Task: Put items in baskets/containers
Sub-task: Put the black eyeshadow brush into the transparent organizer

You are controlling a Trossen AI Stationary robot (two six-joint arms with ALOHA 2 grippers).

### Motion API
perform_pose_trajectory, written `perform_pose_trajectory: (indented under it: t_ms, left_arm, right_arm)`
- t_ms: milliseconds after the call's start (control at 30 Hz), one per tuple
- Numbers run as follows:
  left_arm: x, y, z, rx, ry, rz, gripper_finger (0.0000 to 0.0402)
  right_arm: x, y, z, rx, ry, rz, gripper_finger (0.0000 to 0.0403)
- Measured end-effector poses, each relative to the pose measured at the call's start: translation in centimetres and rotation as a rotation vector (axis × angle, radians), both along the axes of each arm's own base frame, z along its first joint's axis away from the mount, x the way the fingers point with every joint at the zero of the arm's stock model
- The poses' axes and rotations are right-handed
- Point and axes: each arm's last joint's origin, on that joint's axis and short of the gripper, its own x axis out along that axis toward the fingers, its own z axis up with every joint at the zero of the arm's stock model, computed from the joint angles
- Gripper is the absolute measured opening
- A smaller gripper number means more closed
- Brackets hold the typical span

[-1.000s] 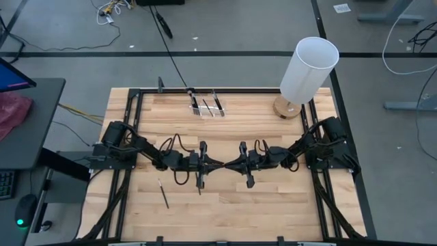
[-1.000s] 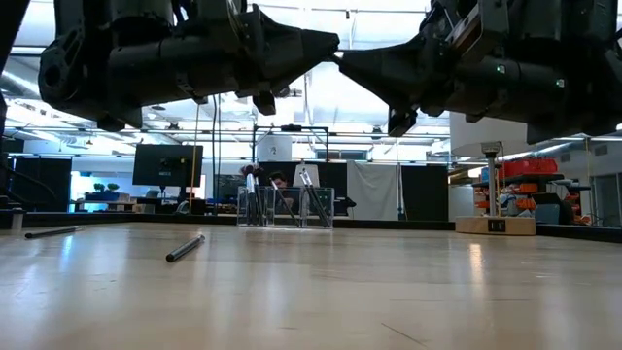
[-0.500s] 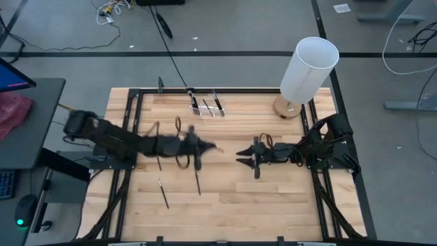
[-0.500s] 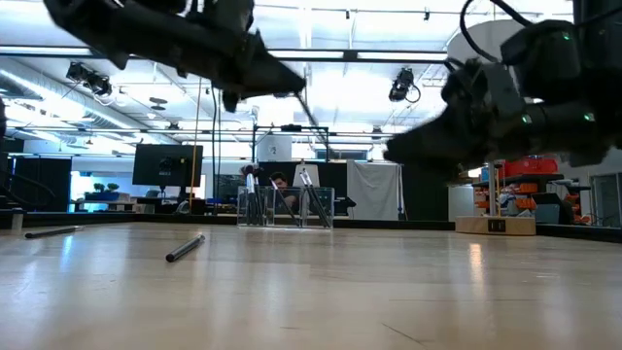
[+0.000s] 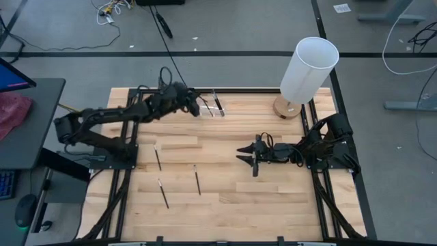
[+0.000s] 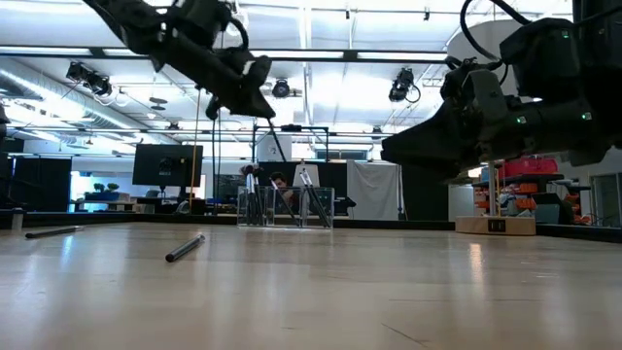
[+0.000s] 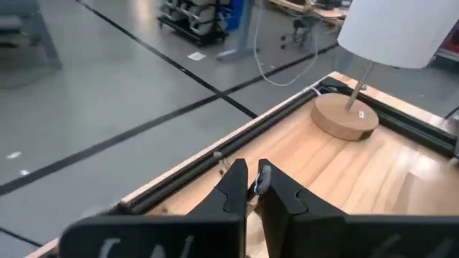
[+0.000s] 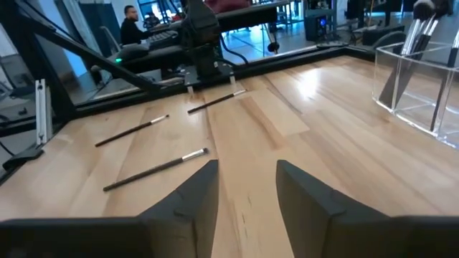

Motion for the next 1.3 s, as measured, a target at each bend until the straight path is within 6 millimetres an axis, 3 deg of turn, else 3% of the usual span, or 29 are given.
perform_pose_trajectory:
  t_ms: [200,400,667,1033,1300]
  left_arm:
    - [1.5,2.3,-2.2,-0.085,0.047,-0.043,0.0016]
    - [2.7,3.0,-4.3,-0.141,0.093,-0.037,0.0020]
    - [2.8,3.8,-5.8,-0.251,0.092,-0.099,0.0021]
    - [2.8,4.2,-6.6,-0.280,0.101,-0.080,0.0050]
    - [2.7,4.4,-6.6,-0.248,0.126,-0.071,0.0109]
  right_arm:
    - [0.4,0.1,0.2,-0.021,-0.010,0.003,0.0134]
    - [0.4,0.1,0.2,-0.003,-0.009,0.004,0.0134]
    - [0.4,0.1,0.2,0.004,-0.009,0.009,0.0134]
    - [0.4,0.1,0.2,0.007,-0.010,0.009,0.0134]
    - [0.4,0.1,0.2,0.025,-0.013,0.006,0.0134]
